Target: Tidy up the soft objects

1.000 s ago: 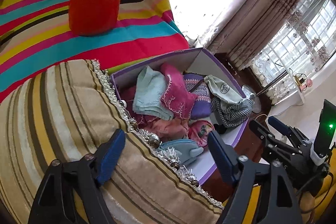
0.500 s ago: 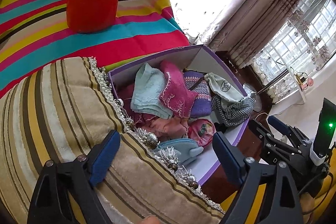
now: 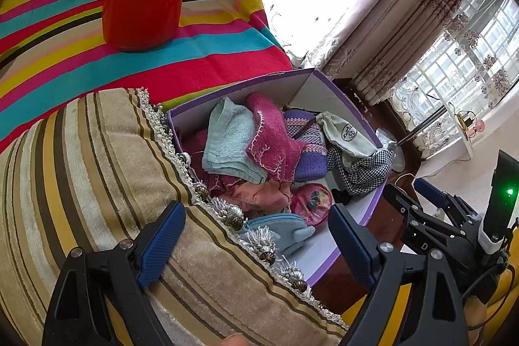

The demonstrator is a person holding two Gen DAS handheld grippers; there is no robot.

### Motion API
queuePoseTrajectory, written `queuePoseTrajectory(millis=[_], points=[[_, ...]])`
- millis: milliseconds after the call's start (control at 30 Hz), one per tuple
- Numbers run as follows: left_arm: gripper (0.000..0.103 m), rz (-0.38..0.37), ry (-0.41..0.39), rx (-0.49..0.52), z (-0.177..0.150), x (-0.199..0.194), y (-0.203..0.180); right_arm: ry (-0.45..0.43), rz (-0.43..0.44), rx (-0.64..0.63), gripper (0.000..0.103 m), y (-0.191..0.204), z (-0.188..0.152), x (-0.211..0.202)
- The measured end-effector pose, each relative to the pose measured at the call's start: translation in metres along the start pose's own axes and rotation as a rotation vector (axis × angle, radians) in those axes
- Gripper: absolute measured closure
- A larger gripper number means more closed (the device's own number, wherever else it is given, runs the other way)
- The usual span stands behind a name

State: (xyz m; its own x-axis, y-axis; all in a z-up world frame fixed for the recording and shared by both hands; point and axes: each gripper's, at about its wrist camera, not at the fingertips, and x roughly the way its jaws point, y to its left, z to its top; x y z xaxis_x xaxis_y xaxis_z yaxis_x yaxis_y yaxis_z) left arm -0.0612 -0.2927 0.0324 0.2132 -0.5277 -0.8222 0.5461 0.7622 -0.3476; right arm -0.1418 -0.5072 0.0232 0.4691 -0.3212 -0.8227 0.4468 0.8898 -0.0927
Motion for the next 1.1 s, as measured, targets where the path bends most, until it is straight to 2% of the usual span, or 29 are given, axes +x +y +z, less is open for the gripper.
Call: queuePoseTrajectory(millis=[1100], points=[[0.012,0.002,0.0,-0.001,0.0001,0.001,-0.0011,0.008,0.004,-0.001,0.03,0.0006,-0.0026,0.0038]])
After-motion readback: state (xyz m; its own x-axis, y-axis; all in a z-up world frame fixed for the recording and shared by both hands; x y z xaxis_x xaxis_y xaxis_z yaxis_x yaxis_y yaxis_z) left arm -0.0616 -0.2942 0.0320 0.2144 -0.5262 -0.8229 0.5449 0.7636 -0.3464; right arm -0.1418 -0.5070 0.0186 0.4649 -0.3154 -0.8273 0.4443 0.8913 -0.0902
